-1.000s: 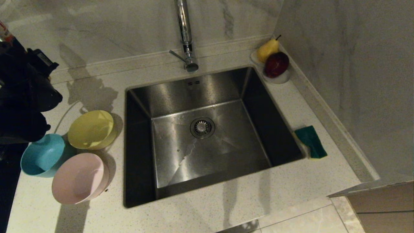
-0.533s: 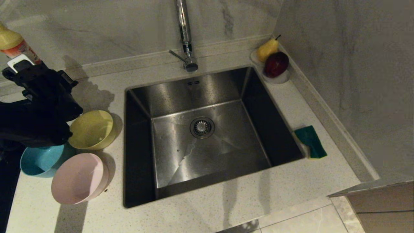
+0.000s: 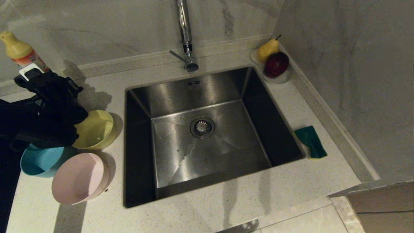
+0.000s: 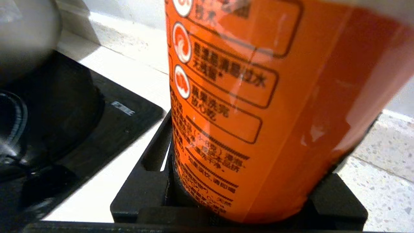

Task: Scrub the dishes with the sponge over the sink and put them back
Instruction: Place the dish soap on the table

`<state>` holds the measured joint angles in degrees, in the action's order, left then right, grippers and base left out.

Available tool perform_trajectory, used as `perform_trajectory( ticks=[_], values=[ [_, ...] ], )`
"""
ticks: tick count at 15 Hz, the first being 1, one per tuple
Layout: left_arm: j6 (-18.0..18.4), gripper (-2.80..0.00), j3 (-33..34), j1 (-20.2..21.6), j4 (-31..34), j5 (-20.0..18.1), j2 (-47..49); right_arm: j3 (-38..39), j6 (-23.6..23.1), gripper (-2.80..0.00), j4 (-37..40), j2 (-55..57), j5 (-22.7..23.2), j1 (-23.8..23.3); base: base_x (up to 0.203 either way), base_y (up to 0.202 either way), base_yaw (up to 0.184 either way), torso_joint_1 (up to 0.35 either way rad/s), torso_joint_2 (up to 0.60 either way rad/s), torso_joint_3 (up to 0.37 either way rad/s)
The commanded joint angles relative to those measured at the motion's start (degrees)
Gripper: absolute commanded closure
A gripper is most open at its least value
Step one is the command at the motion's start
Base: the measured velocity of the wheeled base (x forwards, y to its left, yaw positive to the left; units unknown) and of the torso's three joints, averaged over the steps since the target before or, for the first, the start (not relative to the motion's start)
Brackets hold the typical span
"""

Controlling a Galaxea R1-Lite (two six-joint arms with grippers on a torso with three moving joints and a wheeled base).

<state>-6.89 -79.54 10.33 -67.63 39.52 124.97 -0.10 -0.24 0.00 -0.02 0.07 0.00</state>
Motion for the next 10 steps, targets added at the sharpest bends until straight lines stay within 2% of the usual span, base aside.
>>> perform_trajectory(
  ticks=[1, 10],
  values=[
    [-0.1, 0.00, -0.7, 0.3, -0.4, 0.2, 1.0, 0.0, 0.0, 0.00, -0.1, 0.0, 0.0, 0.0, 0.000, 0.000, 0.000, 0.000, 0.00, 0.000],
    [-0.1, 0.00, -1.1, 0.7, -0.8, 0.4, 1.5, 0.0, 0.0, 0.00, 0.0, 0.0, 0.0, 0.0, 0.000, 0.000, 0.000, 0.000, 0.00, 0.000]
  ],
)
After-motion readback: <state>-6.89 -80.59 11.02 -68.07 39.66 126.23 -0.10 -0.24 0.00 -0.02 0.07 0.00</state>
